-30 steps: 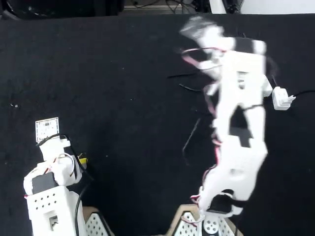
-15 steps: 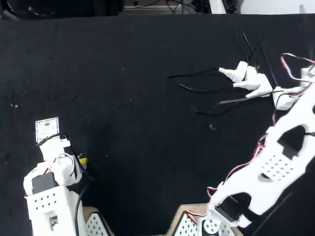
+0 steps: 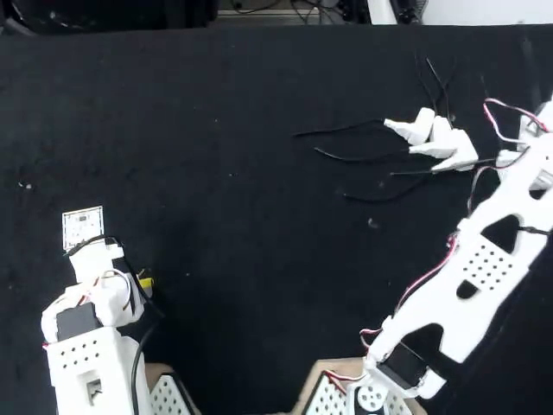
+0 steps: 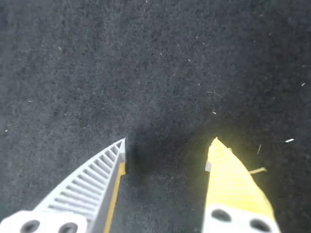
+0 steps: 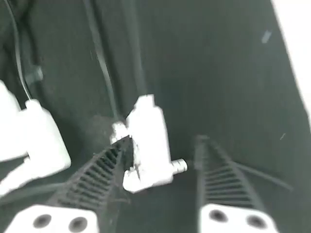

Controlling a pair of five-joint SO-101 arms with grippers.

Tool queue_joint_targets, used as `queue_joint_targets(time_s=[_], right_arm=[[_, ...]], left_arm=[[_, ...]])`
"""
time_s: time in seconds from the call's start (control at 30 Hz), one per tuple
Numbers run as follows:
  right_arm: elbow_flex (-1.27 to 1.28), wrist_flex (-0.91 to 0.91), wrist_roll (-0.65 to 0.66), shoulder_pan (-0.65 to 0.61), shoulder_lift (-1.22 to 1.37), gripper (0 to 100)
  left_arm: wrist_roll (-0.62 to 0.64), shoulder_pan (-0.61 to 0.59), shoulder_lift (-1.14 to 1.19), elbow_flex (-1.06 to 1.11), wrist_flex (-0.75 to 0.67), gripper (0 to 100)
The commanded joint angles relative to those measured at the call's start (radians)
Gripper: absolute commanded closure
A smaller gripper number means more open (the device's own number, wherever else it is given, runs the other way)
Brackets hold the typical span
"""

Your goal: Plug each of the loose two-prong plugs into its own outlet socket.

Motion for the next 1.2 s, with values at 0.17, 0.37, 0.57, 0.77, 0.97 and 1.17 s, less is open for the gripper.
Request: queue_joint_targets(time_s=[0.17, 0.37, 0.57, 0.77, 0.97, 1.17], right_arm=[[-0.228, 0.150, -0.012, -0.015, -0.004, 75.5], [-0.259, 0.276, -0.060, -0.037, -0.018, 75.6], [-0.259, 0.443, -0.069, -0.084, -0.116, 99.0], [-0.254, 0.445, -0.161, -0.057, -0.211, 98.8], [-0.074, 0.448, -0.239, -0.055, -0.367, 98.8], [0.363, 0.443, -0.324, -0.081, -0.674, 98.8]], left_arm=[[-0.012, -0.007, -0.005, -0.024, -0.005, 73], [-0.012, -0.002, -0.005, -0.024, -0.005, 73], [-0.012, -0.001, -0.005, -0.024, -0.005, 73], [-0.006, -0.008, -0.005, -0.074, 0.006, 73], [-0.005, -0.001, -0.040, -0.105, 0.043, 91], [0.012, -0.001, -0.239, -0.054, 0.112, 97]])
